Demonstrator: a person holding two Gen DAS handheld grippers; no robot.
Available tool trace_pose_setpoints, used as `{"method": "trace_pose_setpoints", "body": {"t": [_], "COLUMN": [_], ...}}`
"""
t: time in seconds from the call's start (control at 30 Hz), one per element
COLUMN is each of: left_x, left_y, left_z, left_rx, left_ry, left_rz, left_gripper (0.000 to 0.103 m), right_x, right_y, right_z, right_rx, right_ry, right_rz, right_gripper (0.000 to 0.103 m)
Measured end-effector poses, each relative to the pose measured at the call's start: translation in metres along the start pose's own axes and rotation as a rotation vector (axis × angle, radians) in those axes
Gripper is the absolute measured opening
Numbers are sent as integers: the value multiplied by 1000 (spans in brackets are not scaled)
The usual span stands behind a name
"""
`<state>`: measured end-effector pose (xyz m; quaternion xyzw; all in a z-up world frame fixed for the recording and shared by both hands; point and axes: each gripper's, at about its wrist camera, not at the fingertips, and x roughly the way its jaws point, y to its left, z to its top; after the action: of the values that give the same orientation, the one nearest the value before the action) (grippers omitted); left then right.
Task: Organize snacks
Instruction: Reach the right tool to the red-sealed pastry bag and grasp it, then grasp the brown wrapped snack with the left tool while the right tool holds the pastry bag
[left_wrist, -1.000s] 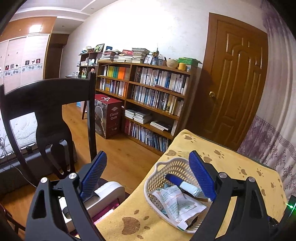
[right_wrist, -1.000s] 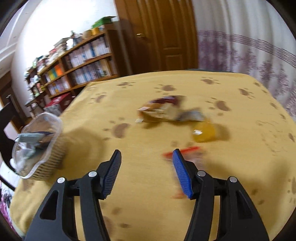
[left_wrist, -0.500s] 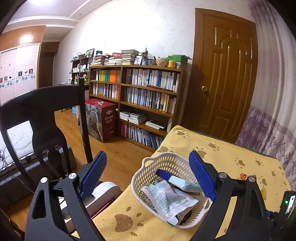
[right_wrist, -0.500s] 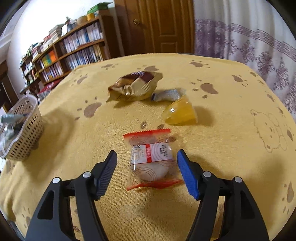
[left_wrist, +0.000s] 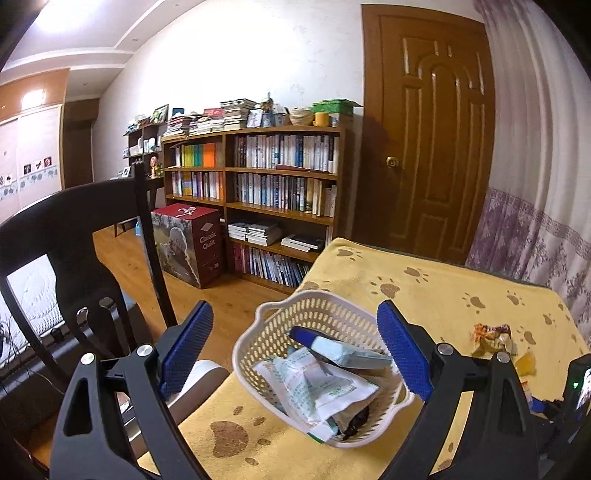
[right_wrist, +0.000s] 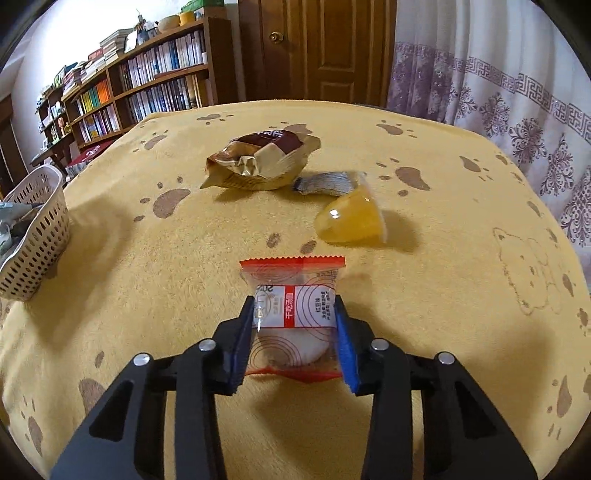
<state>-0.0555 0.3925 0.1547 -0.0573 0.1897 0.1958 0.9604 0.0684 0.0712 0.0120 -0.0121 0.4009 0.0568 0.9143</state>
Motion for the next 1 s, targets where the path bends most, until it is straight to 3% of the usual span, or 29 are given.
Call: {"method": "trace_pose_setpoints", "body": {"t": [0.23, 0.5, 0.83, 0.87, 1.0], "left_x": [2, 11, 42, 47, 72], "left_y": [-33, -79, -171, -179, -216], "left_z": [-14, -30, -30, -29, -31], "left_rx": [77, 102, 178, 179, 198], "left_ry": [32, 127, 203, 213, 243], "left_rz": [-80, -238, -441, -454, -479], "left_gripper": [92, 92, 92, 100, 101], "right_x": [-18, -23, -21, -21, -21], "right_y": [-33, -81, -97, -99, -102], "right_z": [-17, -26, -29, -30, -32], "right_rx": [43, 144, 230, 241, 260], "right_ry": [-12, -19, -39, -43, -45], "right_rz": [-38, -63, 26, 36, 59], "right_gripper": [39, 39, 39, 39, 39]}}
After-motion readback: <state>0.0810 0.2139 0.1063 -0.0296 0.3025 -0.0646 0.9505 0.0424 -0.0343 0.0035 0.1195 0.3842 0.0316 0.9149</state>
